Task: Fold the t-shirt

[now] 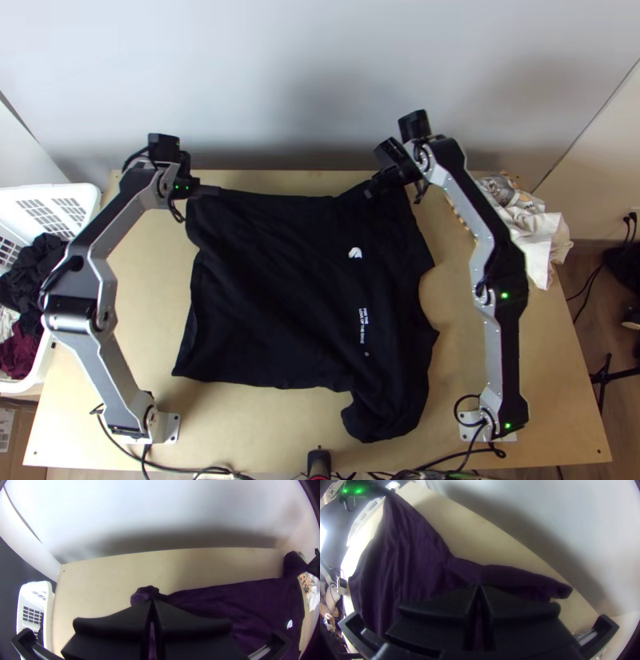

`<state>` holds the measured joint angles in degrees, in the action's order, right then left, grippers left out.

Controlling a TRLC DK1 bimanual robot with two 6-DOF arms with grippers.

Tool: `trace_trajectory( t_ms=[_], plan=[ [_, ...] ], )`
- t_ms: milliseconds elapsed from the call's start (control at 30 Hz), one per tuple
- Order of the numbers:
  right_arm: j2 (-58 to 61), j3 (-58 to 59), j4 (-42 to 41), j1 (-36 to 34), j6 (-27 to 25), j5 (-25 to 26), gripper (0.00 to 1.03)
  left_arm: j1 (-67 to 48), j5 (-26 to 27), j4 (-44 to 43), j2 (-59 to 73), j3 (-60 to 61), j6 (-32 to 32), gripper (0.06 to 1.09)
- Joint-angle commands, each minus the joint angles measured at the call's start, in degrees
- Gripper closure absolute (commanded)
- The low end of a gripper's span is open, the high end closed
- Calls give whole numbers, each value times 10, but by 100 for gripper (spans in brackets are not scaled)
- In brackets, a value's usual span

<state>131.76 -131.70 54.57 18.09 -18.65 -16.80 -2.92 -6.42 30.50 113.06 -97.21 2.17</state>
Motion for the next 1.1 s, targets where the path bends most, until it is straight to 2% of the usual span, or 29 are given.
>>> trace_trajectory(
  t_ms=[0, 533, 1067],
  plan=[
    [-64, 21, 32, -12, 2, -16, 100, 0, 3, -1, -64, 28, 0, 105],
    [-225, 167, 57, -21, -2, -38, 100, 9, 21, -1, -207, 113, 0, 105],
    [-374, 347, 57, 0, -8, -66, 100, -43, 47, 6, -352, 251, 15, 105]
  ],
)
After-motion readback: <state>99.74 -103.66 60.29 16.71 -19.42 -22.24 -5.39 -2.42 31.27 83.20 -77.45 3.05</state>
